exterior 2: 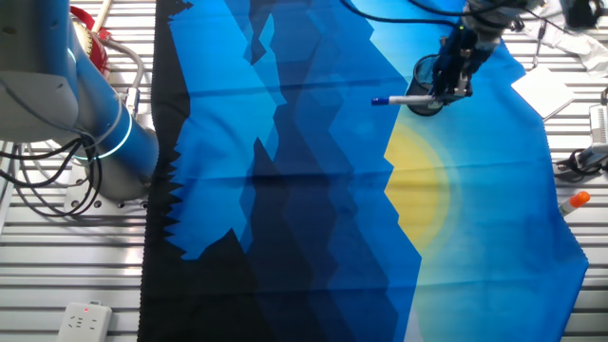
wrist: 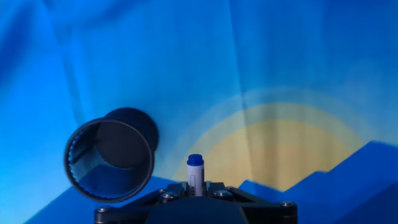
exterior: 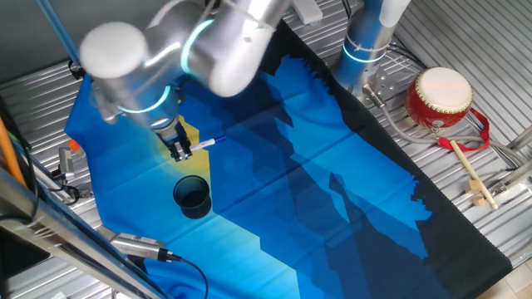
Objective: Put the pen into the pen holder
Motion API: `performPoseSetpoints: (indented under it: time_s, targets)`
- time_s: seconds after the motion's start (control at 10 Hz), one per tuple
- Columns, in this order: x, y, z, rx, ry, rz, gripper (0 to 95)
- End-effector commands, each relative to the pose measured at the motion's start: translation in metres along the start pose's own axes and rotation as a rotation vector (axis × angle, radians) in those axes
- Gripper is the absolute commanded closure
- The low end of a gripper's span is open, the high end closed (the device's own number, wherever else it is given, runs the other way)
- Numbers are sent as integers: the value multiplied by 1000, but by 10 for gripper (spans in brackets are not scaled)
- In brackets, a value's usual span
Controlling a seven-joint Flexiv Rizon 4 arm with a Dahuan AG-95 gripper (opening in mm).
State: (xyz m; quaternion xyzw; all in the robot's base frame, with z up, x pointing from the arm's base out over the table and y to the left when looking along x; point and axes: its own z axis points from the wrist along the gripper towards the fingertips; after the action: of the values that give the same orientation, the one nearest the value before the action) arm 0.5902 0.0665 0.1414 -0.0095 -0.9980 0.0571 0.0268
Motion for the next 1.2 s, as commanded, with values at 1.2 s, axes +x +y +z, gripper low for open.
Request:
performPoseSetpoints:
  time_s: [1.2]
  targets:
    - [30,-31,-32,22,-68,-145,950]
